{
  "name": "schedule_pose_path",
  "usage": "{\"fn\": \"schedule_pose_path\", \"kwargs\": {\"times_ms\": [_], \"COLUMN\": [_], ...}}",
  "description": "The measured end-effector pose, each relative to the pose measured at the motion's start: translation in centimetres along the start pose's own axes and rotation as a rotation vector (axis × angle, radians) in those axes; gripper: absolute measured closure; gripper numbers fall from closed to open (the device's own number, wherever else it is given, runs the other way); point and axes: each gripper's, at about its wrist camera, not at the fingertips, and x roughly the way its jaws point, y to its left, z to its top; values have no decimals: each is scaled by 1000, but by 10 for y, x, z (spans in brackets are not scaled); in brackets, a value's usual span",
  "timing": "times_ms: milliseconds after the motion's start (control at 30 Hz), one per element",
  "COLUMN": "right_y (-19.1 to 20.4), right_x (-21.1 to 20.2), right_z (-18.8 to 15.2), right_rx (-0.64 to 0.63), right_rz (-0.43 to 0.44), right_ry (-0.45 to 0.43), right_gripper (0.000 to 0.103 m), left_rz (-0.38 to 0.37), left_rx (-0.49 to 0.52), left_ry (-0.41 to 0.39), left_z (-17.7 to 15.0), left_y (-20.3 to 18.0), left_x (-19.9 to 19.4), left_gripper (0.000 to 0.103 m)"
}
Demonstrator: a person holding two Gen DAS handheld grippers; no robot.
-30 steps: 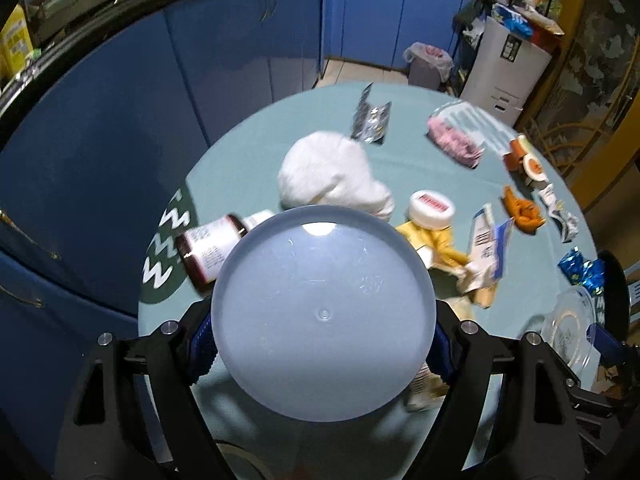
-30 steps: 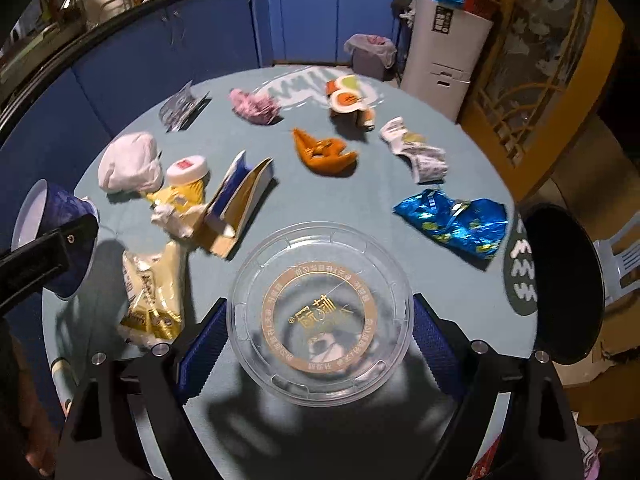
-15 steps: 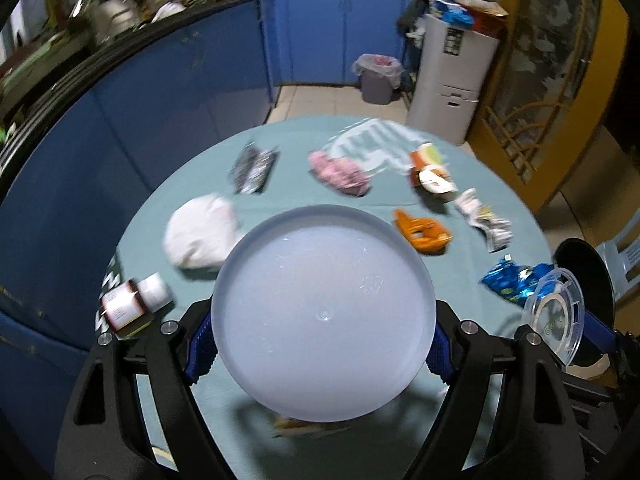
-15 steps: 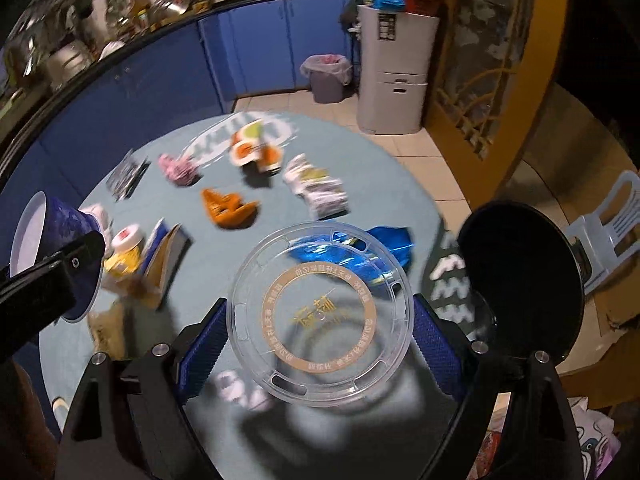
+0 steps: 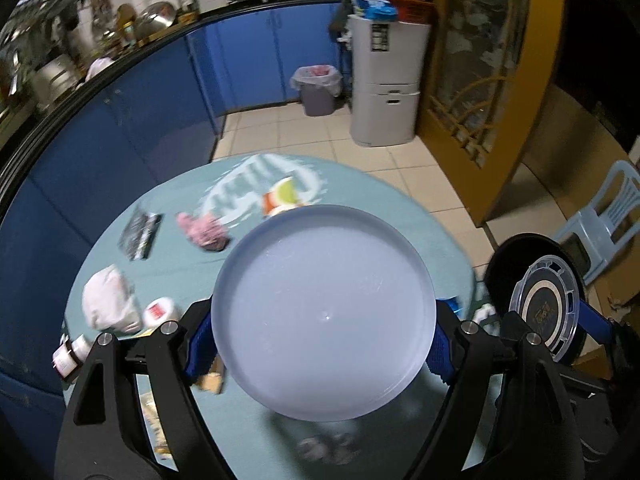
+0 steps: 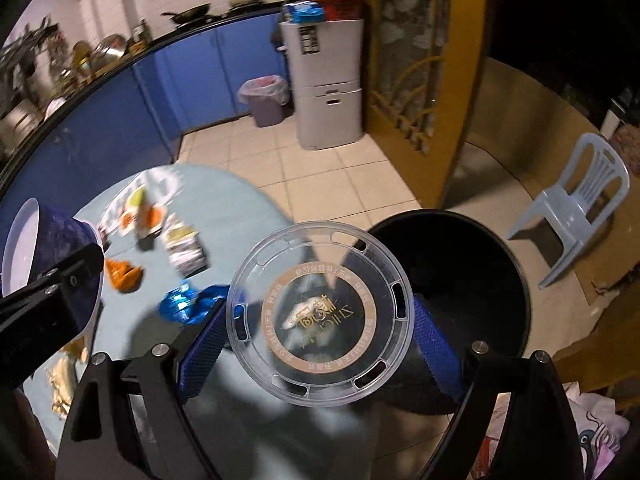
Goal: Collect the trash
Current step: 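Carry both held lids from the table over the black trash bin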
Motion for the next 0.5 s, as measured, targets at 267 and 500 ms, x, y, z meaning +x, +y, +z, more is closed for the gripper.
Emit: {"fn": "schedule_pose_path", "kwargs": {"times_ms": [267,500], "right_y": [-49,-91], "right_x": [6,16], "right_z": [8,11], "right_rx": [71,140], "right_rz": [-67,-105], "right_ry": [-27,-23], "right_gripper": [17,17], "left_rz": [-70,-119], "left_rx": [92,160], "left_ry": [-20,-40], "left_z": [16,29], "left_y": [-71,-128], "left_x": [3,6], "left_gripper": [23,23]}}
